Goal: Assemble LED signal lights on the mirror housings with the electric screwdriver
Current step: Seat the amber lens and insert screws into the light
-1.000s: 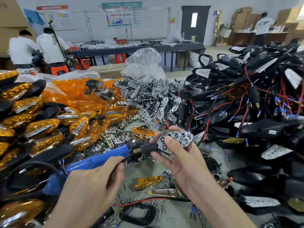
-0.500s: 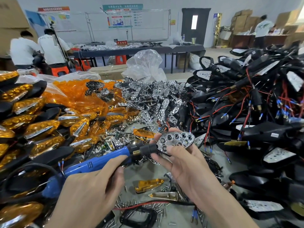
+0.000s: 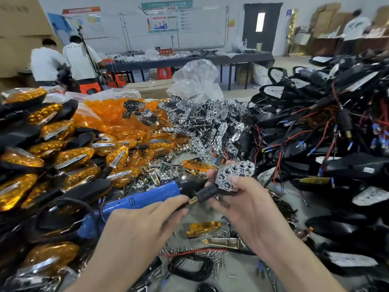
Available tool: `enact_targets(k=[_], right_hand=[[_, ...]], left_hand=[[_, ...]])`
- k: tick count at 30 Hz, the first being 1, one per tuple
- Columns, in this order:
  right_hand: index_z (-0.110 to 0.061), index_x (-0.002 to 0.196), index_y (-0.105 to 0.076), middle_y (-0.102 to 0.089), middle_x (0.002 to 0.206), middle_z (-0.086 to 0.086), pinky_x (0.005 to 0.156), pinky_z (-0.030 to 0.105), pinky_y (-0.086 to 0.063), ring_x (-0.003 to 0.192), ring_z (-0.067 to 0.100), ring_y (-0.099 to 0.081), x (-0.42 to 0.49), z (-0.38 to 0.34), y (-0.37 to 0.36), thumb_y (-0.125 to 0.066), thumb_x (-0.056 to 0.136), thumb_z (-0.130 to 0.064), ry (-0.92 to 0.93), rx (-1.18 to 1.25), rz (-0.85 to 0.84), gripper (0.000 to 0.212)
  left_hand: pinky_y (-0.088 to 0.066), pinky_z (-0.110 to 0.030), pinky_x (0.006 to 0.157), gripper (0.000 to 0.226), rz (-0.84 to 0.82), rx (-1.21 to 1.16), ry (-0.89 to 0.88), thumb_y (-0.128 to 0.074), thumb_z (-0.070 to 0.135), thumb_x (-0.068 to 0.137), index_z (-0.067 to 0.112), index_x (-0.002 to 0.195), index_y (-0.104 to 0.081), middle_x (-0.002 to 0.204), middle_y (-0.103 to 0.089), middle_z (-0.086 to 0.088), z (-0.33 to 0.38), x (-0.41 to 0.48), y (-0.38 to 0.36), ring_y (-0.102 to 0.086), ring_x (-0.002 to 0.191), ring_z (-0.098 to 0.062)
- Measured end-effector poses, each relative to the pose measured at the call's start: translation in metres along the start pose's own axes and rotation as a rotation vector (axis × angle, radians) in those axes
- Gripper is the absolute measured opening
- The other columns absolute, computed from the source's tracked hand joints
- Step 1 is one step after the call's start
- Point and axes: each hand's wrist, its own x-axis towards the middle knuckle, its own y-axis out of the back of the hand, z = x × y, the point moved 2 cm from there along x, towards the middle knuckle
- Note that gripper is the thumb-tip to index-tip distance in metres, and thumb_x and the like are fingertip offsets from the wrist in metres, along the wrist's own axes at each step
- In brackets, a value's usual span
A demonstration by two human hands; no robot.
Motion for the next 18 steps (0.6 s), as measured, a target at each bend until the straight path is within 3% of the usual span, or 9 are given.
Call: enact_targets(k=[3,7,9,18], right_hand=[[-0.006,0.103,-0.072,-0.071,0.121,0.023,0.082,0.035,-0.061,0.103,0.027,-0.074,-0.003,0.011,-0.007,-0.077,0.08,-0.027,-0.018,0.051,-0.011,0.031],[-0.006,0.115,-0.073,-0.071,0.122,0.025,0.09,0.036,-0.059,0.114,0.033,-0.071,-0.005,0.022,-0.009,-0.078,0.082,-0.018,-0.033,-0.058,-0.06,0.036],[-0.013,0.102,-0.08,-0.073,0.118,0.022,0.087,0.036,-0.06,0.109,0.032,-0.073,-0.004,0.02,-0.007,-0.076,0.085,-0.012,-0.021,-0.162,-0.042,0.018],[-0.017,0.108,-0.065,-0.077,0.097,0.007,0.069,0.029,-0.062,0.085,0.02,-0.077,0.003,-0.009,0.009,-0.062,0.085,-0.02,0.149,0.0,0.193,0.023]], left_hand=[[-0.046,-0.028,0.035,0.026,-0.025,0.064,-0.013,-0.04,0.046,0.103,0.033,0.115,-0.059,0.068,-0.07,0.013,0.007,0.005,0.002,-0.062,0.046,-0.007],[-0.044,-0.032,0.035,0.041,-0.093,0.197,0.042,-0.035,0.047,0.103,0.026,0.095,-0.069,0.064,-0.065,0.011,0.01,0.014,0.0,-0.061,0.047,-0.01],[-0.043,-0.031,0.036,0.042,-0.114,0.252,0.033,-0.034,0.046,0.103,0.026,0.092,-0.07,0.064,-0.064,0.012,0.012,0.017,-0.001,-0.06,0.047,-0.01],[-0.035,-0.026,0.033,0.037,-0.092,0.313,-0.01,-0.034,0.041,0.105,0.026,0.101,-0.067,0.058,-0.053,0.012,0.022,0.028,-0.003,-0.047,0.04,-0.008]])
